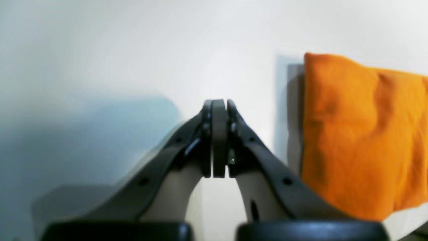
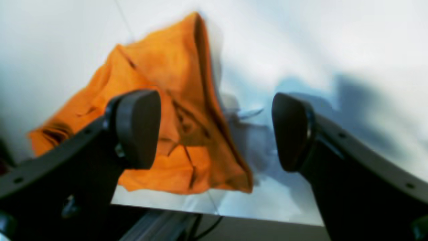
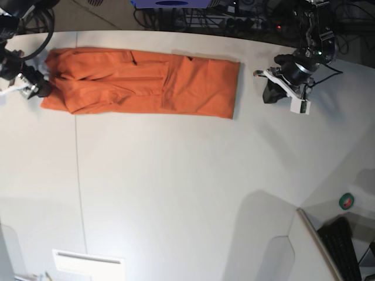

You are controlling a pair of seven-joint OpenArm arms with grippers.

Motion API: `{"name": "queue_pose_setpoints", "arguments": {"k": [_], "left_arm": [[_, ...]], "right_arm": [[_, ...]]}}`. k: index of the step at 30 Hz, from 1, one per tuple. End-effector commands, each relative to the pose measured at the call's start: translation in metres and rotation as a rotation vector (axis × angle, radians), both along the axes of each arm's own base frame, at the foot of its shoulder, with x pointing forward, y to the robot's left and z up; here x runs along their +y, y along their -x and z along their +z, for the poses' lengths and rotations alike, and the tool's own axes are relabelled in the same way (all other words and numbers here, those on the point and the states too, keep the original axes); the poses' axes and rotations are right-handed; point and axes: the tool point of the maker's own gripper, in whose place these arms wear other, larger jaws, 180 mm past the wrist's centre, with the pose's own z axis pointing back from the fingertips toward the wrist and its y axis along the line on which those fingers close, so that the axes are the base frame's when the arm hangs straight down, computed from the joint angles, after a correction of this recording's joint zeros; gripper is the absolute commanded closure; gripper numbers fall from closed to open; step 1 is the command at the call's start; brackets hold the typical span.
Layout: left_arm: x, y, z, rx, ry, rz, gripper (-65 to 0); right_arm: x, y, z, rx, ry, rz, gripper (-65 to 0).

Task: Layout the t-shirt on the table in an organized manner, then fold the t-shirt properly
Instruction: 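Grasp the strip ends with both grippers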

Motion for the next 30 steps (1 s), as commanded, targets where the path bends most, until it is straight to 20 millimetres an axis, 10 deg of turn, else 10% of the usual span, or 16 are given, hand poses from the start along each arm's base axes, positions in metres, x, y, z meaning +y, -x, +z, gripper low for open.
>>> {"name": "queue_pose_setpoints", "arguments": {"k": [1, 12, 25, 30], "left_arm": [[0.0, -0.004, 0.004, -0.036, 0.011, -0.002, 0.0], [-0.008, 0.009, -0.015, 0.004, 0.044, 0.006, 0.0], [-0.02, 0.01, -0.017, 0.011, 0.057, -0.023, 0.0], [-0.041, 0.014, -0.021, 0.027, 0.076, -0.075, 0.0]], "right_arm": [[-0.008, -0.008, 0.007, -0.036, 0.006, -0.005, -49.1], [0.032, 0.007, -0.004, -0.022, -0.077, 0.147, -48.9], [0.033, -0.003, -0.002, -0.033, -0.08, 0.154, -48.5], [0.033, -0.003, -0.002, -0.033, -0.08, 0.155, -36.5]]}}
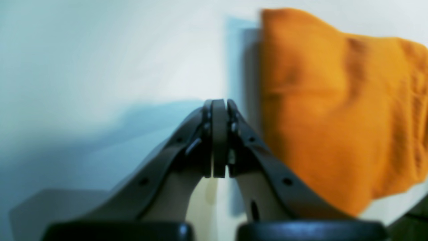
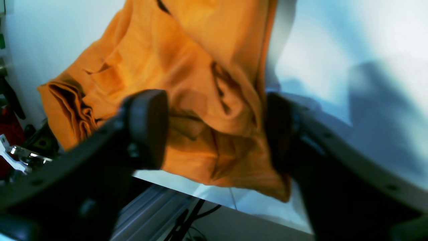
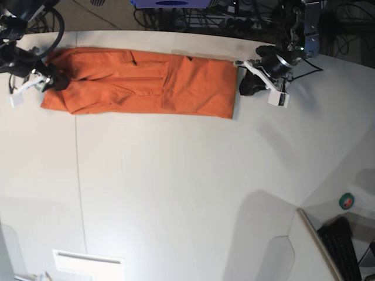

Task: Layout the t-shirt on the table in an organized manner, then fold the t-shirt properly
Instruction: 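Grasp the strip ends with both grippers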

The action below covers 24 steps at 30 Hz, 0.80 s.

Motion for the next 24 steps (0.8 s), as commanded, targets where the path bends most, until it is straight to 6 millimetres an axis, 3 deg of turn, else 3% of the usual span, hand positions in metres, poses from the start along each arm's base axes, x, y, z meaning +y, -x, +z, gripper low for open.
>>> {"name": "queue_pose_setpoints", "arguments": {"k": [1, 7, 14, 16, 20, 24], "left_arm": [[0.002, 0.001, 0.001, 0.002, -0.008, -0.008, 0.0], [-0.01, 0.002, -0.002, 0.008, 0.019, -0.004, 0.0], [-0.018, 0.003, -0.002, 0.011, 0.037, 0.0, 0.0], [-0.018, 0.006, -0.004, 0.018, 0.037, 0.001, 0.0], [-0.019, 0.009, -0.004, 0.022, 0.038, 0.0, 0.0], [-0.019, 0.011, -0.005, 0.026, 0.039, 0.002, 0.0]], "right_arm": [[-0.008, -0.009, 0.007, -0.031, 0.013, -0.007, -34.8], [-0.001, -0.01, -0.002, -0.005, -0.035, -0.014, -28.5], [0.002, -0.015, -0.003, -0.006, -0.048, -0.013, -27.5], [0.006, -0.022, -0.002, -0.013, -0.04, 0.026, -20.9], [0.017, -0.034, 0.0, -0.027, -0.018, 0.112, 0.0], [0.024, -0.045, 0.0, -0.074, -0.002, 0.117, 0.0]]}}
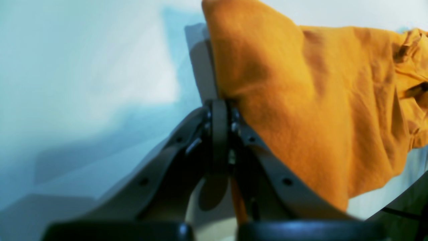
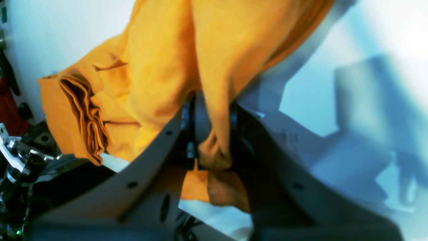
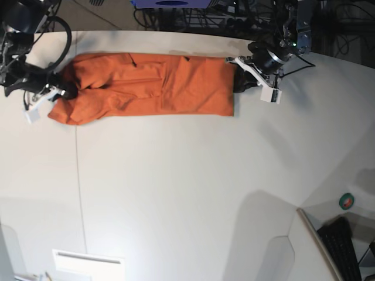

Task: Layout the t-shirt on the table in an organized manner, then fold the t-shirt properly
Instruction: 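Grasp the strip ends with both grippers, then lift the strip end with the right gripper and fold it toward the left gripper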

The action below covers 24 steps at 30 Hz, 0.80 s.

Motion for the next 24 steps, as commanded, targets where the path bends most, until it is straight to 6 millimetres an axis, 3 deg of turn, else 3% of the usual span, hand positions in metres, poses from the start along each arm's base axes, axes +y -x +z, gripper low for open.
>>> {"name": "queue_pose_setpoints", "arguments": {"k": [1, 8, 17, 21, 24], "left_arm": [[0.0, 0.004, -0.002, 0.017, -0.01, -0.015, 0.0], [0.002, 0.002, 0.0, 0.01, -0.014, -0.009, 0.0], [0.002, -0.004, 0.003, -0.006, -0.008, -0.002, 0.0], [-0.002, -0.019, 0.011, -0.035, -0.021, 0.032, 0.0], [-0.022, -0.032, 0.016, -0.055, -0.011, -0.01, 0.0]], "right_arm": [[-0.007, -0.01, 0.007, -0.038, 0.016, -0.006, 0.0], [-0.022, -0.015, 0.007, -0.015, 0.038, -0.108, 0.0], [-0.042, -0.019, 0.053, -0.149, 0.192, -0.069, 0.0], [-0.05, -0.013, 0.055, -0.099, 0.208, -0.159, 0.0], [-0.037, -0.021, 0.063, -0.12, 0.211, -0.139, 0.0]]}}
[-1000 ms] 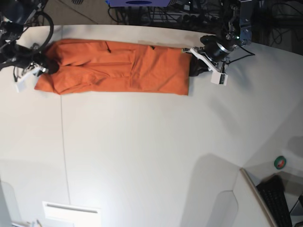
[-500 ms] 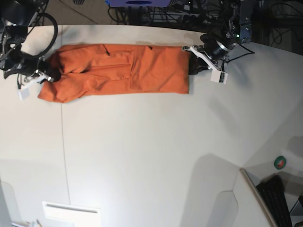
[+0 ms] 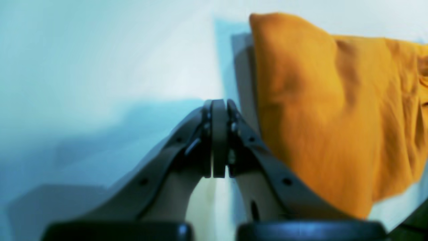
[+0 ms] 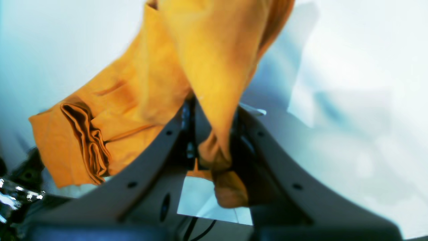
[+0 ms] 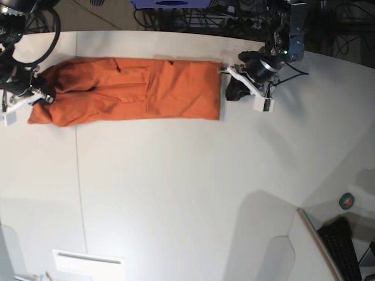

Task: Layout the t-shirt on the table in an organized manner, then fold the t-shirt properly
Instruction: 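Lift the strip end with the right gripper and fold it toward the left gripper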

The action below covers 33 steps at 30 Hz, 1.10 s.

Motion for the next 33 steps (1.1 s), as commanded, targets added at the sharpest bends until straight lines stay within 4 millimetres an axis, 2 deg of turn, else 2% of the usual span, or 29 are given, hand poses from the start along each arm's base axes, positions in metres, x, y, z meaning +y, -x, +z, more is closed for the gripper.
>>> {"name": "queue_pose_setpoints", "arguments": {"k": [1, 5, 9, 15, 17, 19, 25, 31, 33], "left_arm": [[-0.006, -0.01, 0.01, -0.038, 0.013, -0.01, 0.0], [-0.028, -0.017, 0.012, -0.047, 0.021, -0.05, 0.0], [-0.036, -0.018, 0.014, -0.054, 0.031, -0.07, 0.0], [-0.03, -0.018, 0.014, -0.052, 0.026, -0.056, 0.0], [-0.029, -0.017, 0.014, -0.051, 0.024, -0.057, 0.0], [-0.029, -0.017, 0.013, -0.049, 0.024, -0.057, 0.0], [-0.03, -0.012, 0.011, -0.041, 0.021, -0.06, 0.0], [-0.036, -0.012, 0.011, -0.04, 0.028, -0.07, 0.0], [-0.036, -0.012, 0.011, -0.04, 0.028, -0.07, 0.0]], "right_arm": [[0.004, -0.019, 0.018, -0.08, 0.003, 0.025, 0.0], [0.023, -0.025, 0.028, -0.111, 0.009, 0.081, 0.0], [0.03, -0.024, 0.035, -0.095, 0.001, 0.018, 0.0], [0.064, -0.022, 0.054, -0.14, 0.01, 0.123, 0.0], [0.076, -0.022, 0.055, -0.147, -0.008, 0.134, 0.0], [0.079, -0.019, 0.054, -0.142, -0.014, 0.136, 0.0], [0.116, -0.008, 0.047, -0.117, -0.074, 0.203, 0.0], [0.156, -0.008, 0.066, -0.206, -0.105, 0.278, 0.0], [0.168, -0.005, 0.066, -0.196, -0.123, 0.289, 0.0]]}}
